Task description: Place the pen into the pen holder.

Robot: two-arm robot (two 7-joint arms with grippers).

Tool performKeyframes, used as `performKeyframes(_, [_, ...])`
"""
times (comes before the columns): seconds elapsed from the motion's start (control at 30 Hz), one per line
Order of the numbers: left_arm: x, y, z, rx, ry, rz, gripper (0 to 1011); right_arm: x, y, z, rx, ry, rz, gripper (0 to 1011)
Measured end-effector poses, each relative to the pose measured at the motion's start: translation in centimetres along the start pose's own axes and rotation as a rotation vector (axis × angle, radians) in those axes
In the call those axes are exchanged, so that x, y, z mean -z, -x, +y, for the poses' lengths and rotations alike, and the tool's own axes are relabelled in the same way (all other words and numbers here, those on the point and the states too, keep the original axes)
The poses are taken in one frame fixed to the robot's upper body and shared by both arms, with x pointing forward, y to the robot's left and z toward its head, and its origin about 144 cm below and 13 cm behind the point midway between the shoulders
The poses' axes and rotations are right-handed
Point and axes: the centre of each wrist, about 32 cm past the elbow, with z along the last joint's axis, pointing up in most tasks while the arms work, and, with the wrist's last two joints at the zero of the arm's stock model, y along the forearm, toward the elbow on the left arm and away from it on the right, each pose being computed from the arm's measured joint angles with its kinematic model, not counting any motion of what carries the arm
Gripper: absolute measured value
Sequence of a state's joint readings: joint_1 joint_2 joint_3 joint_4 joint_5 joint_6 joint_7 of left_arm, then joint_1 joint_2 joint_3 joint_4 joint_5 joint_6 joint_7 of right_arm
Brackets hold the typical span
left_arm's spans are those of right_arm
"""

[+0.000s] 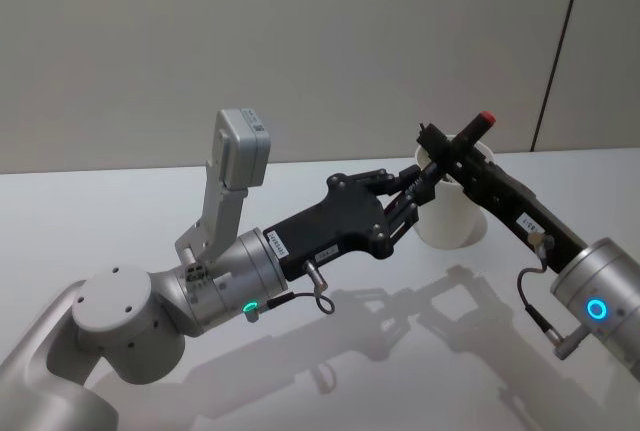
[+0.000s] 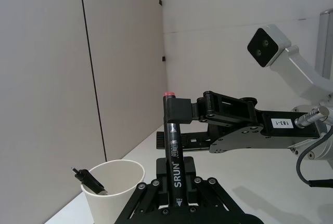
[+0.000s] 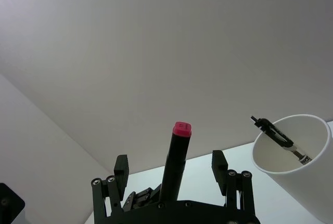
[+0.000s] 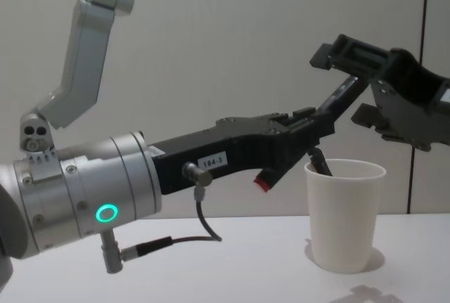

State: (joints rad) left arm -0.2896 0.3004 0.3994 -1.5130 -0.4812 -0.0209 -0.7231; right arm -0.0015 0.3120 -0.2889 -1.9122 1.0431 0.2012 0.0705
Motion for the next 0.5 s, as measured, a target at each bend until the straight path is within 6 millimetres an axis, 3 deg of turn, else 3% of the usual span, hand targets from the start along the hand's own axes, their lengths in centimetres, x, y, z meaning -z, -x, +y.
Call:
performKeyframes(0.2, [0.00, 0.00, 0.00, 0.000, 0.000, 0.000, 182, -0.01, -0.02, 0.01, -0.002, 0.001, 0.000, 931])
performKeyframes(0.5, [0.00, 0.00, 0.00, 0.000, 0.000, 0.000, 182, -0.02, -0.03, 0.02, -0.004, 0.002, 0.000, 677])
